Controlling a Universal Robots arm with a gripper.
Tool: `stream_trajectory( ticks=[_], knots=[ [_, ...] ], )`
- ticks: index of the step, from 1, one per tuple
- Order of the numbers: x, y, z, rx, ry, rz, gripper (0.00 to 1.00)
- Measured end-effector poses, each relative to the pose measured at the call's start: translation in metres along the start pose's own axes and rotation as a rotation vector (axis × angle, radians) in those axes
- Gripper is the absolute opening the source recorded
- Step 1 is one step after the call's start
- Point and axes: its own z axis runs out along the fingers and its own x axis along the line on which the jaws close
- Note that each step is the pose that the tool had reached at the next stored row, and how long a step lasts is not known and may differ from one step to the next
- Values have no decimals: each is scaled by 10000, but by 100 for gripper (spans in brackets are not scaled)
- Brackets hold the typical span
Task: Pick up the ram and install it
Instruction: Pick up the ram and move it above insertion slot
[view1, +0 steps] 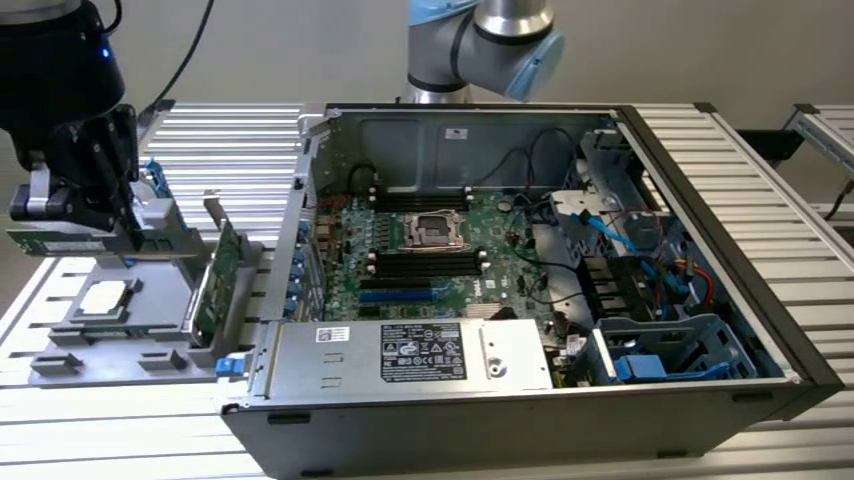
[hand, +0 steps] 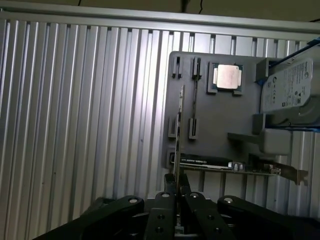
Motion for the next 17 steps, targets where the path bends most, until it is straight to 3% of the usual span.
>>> stream_trajectory(
  ticks=[9, 17],
  knots=[
    [7, -153, -118, 3, 13, -125, 14],
    [15, -285, -161, 11, 24, -244, 14]
  ],
)
